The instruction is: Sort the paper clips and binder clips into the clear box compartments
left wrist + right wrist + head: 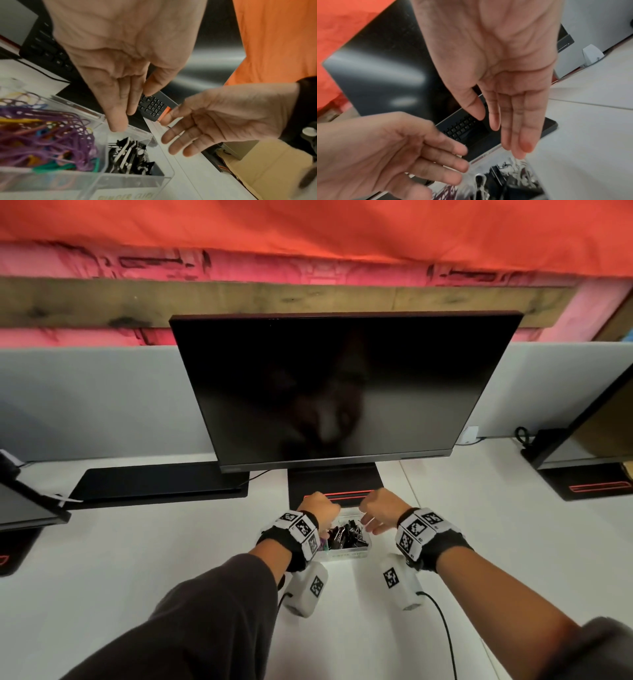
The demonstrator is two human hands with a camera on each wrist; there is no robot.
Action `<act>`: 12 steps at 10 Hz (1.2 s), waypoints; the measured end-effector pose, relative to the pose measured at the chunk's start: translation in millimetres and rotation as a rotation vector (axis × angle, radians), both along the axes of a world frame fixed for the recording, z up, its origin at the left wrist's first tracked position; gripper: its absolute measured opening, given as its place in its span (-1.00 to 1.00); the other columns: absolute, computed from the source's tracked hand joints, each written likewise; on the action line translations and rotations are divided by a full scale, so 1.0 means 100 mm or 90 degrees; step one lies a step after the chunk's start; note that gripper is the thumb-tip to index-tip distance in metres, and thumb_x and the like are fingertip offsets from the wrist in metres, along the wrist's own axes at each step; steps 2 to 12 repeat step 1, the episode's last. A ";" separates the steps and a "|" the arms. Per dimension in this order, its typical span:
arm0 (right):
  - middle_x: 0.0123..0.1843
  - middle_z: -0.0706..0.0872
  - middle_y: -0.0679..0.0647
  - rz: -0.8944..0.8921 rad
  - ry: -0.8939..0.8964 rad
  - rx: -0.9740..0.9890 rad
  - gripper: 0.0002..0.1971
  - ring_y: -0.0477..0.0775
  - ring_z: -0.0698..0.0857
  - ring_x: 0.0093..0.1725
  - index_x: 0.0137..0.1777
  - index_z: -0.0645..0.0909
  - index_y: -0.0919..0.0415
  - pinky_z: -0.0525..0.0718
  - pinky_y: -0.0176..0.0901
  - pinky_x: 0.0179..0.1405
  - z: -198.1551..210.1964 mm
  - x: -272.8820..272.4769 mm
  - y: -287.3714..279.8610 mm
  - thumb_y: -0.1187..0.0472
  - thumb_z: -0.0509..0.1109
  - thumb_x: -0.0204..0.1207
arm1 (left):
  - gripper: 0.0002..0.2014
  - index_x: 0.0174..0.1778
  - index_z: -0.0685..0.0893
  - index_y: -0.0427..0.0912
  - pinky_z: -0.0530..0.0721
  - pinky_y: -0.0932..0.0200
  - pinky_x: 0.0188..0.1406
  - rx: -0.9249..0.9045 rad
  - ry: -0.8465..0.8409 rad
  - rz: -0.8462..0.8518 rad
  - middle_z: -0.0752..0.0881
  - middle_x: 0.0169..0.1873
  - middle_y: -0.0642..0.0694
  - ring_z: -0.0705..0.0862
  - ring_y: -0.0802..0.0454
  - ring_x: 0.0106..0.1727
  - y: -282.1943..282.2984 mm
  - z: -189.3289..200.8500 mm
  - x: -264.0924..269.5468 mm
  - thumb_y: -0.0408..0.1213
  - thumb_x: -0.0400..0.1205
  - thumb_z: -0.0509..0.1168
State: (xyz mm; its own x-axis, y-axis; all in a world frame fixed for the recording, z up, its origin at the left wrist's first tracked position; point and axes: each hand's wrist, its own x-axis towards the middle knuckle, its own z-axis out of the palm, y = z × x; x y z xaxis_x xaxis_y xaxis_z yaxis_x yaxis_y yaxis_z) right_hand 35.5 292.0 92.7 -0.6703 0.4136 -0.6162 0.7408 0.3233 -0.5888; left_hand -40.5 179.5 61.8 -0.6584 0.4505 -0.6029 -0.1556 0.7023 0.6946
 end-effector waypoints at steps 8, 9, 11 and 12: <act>-0.24 0.65 0.11 0.023 0.017 0.020 -0.83 -0.01 0.63 -0.37 0.09 0.50 0.31 0.63 -0.26 -0.36 -0.06 0.22 -0.01 0.27 0.15 0.61 | -0.82 -0.24 0.59 -0.25 0.79 -0.08 0.04 0.022 0.023 0.003 0.72 -0.11 -0.27 0.76 -0.21 -0.06 -0.20 -0.07 0.05 -0.27 0.61 0.18; -0.24 0.65 0.11 0.023 0.017 0.020 -0.83 -0.01 0.63 -0.37 0.09 0.50 0.31 0.63 -0.26 -0.36 -0.06 0.22 -0.01 0.27 0.15 0.61 | -0.82 -0.24 0.59 -0.25 0.79 -0.08 0.04 0.022 0.023 0.003 0.72 -0.11 -0.27 0.76 -0.21 -0.06 -0.20 -0.07 0.05 -0.27 0.61 0.18; -0.24 0.65 0.11 0.023 0.017 0.020 -0.83 -0.01 0.63 -0.37 0.09 0.50 0.31 0.63 -0.26 -0.36 -0.06 0.22 -0.01 0.27 0.15 0.61 | -0.82 -0.24 0.59 -0.25 0.79 -0.08 0.04 0.022 0.023 0.003 0.72 -0.11 -0.27 0.76 -0.21 -0.06 -0.20 -0.07 0.05 -0.27 0.61 0.18; -0.24 0.65 0.11 0.023 0.017 0.020 -0.83 -0.01 0.63 -0.37 0.09 0.50 0.31 0.63 -0.26 -0.36 -0.06 0.22 -0.01 0.27 0.15 0.61 | -0.82 -0.24 0.59 -0.25 0.79 -0.08 0.04 0.022 0.023 0.003 0.72 -0.11 -0.27 0.76 -0.21 -0.06 -0.20 -0.07 0.05 -0.27 0.61 0.18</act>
